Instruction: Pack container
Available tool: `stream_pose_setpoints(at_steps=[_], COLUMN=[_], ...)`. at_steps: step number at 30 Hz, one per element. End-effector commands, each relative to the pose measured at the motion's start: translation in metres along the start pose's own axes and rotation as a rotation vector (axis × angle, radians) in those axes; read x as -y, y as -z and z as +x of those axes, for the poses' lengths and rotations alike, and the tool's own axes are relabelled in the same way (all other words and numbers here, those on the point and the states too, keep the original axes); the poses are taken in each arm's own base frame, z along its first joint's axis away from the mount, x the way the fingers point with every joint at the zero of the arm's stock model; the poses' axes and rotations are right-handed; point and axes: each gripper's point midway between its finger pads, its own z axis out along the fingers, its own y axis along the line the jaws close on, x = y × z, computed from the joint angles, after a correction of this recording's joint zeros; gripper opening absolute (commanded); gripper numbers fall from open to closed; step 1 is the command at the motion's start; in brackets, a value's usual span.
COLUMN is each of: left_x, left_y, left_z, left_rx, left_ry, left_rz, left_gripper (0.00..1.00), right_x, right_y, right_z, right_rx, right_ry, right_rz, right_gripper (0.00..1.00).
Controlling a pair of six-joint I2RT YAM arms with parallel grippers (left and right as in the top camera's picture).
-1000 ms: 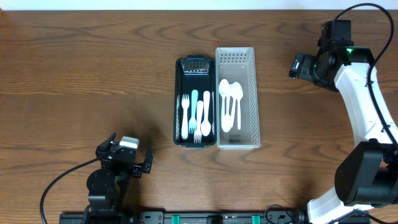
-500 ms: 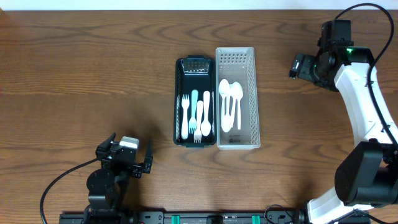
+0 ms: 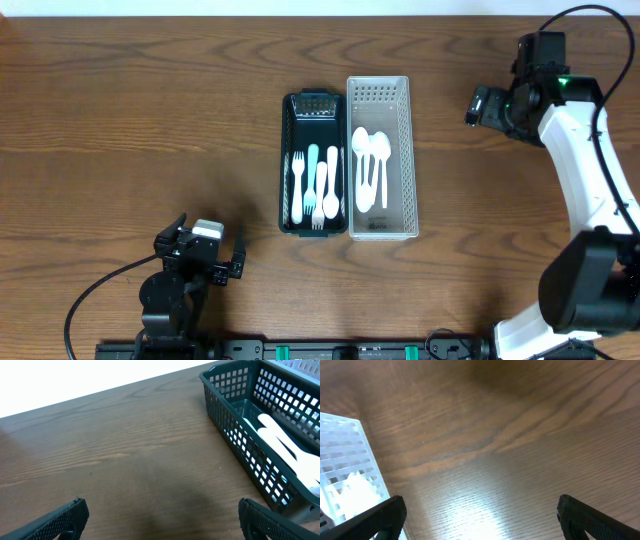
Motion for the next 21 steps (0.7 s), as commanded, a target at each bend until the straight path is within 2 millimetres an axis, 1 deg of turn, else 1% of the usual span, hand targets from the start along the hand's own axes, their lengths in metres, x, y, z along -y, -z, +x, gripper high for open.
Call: stream_pose_setpoints(at_steps=[1, 2, 3, 5, 7, 9, 10, 12, 14, 17, 18, 21], left_x=[0.000, 0.000, 0.000, 0.000, 0.000, 0.000, 0.000, 0.000, 0.000, 0.000, 0.000, 0.000], left_y=[-0.003, -0.003, -0.003, -0.003, -0.003, -0.003, -0.003, -0.003, -0.003, -0.003, -0.003, -0.003], left_z=[0.008, 0.008, 0.008, 0.008, 0.008, 0.008, 0.008, 0.008, 0.008, 0.008, 0.008, 0.008], left_rx=[-0.015, -0.015, -0.015, -0.015, -0.015, -0.015, -0.015, -0.015, -0.015, -0.015, -0.015, -0.015], left_ry=[0.016, 0.016, 0.016, 0.016, 0.016, 0.016, 0.016, 0.016, 0.016, 0.016, 0.016, 0.016], left_rz=[-0.006, -0.006, -0.006, -0.006, -0.006, -0.006, -0.006, -0.006, -0.006, -0.006, -0.006, -0.006], left_gripper=[0.98, 0.98, 0.98, 0.98, 0.98, 0.98, 0.98, 0.98, 0.98, 0.98, 0.98, 0.98], right_x=[0.005, 0.005, 0.005, 0.002, 0.001, 0.002, 0.003, 0.009, 0.015, 0.025, 0.029, 0.036], right_y=[0.050, 0.058, 0.070, 0.094, 0.115, 0.132, 0.137, 0.142, 0.140, 0.128, 0.121, 0.107], right_z=[-0.028, -0.033, -0.040, -0.051, -0.059, -0.059, -0.055, -0.041, -0.021, 0.014, 0.030, 0.064], right_rx=[0.176, 0.210, 0.264, 0.373, 0.481, 0.584, 0.619, 0.686, 0.737, 0.789, 0.802, 0.862], right_ry=[0.002, -0.002, -0.003, 0.034, 0.066, 0.089, 0.094, 0.102, 0.099, 0.093, 0.094, 0.092], right_rz=[0.006, 0.005, -0.003, -0.030, -0.052, -0.070, -0.076, -0.086, -0.098, -0.116, -0.124, -0.147], right_gripper=[0.99, 0.99, 0.99, 0.99, 0.99, 0.99, 0.99, 0.99, 0.99, 0.99, 0.99, 0.99])
